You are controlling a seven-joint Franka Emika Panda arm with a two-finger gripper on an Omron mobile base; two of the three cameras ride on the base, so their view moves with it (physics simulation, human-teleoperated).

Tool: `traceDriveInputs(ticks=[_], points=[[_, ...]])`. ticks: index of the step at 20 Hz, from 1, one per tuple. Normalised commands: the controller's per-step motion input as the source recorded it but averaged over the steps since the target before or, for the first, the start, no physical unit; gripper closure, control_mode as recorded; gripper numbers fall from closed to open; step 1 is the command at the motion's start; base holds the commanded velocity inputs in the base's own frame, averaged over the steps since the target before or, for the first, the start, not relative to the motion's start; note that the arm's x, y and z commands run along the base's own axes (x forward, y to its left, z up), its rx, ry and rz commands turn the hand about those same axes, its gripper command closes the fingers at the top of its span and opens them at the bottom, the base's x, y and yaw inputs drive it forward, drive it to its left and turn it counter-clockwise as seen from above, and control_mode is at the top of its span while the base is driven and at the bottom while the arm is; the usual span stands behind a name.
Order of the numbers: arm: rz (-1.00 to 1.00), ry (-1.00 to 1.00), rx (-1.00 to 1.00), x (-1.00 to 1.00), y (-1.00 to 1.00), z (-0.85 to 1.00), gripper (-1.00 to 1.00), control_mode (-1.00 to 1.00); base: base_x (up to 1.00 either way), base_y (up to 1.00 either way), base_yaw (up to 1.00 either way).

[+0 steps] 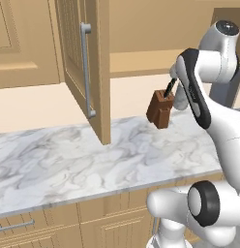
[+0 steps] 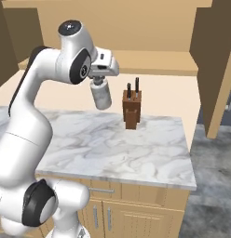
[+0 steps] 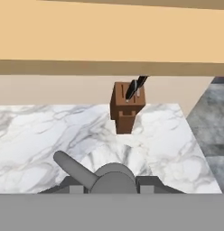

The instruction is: Pick up the dish brush and soap dispenser from the sink, and place them back in the cabinet, and close the cabinet doors.

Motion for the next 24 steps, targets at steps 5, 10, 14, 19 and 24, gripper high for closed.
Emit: traceDriveInputs(ticks=[5,10,14,19,24], points=[[0.0,-0.06,0.0,0.0,0.0,0.65,1.0,-1.0,0.0,0.0,0.0],[0.0,-0.01,0.04,0.06,-0.01,0.47,1.0,-1.0,0.0,0.0,0.0],[0.0,-0.01,0.04,0.06,-0.01,0.48,1.0,-1.0,0.0,0.0,0.0],[0.0,-0.02,0.02,0.0,-0.01,0.48,1.0,-1.0,0.0,0.0,0.0],[0.01,-0.03,0.0,0.04,0.0,0.24,1.0,-1.0,0.0,0.0,0.0]])
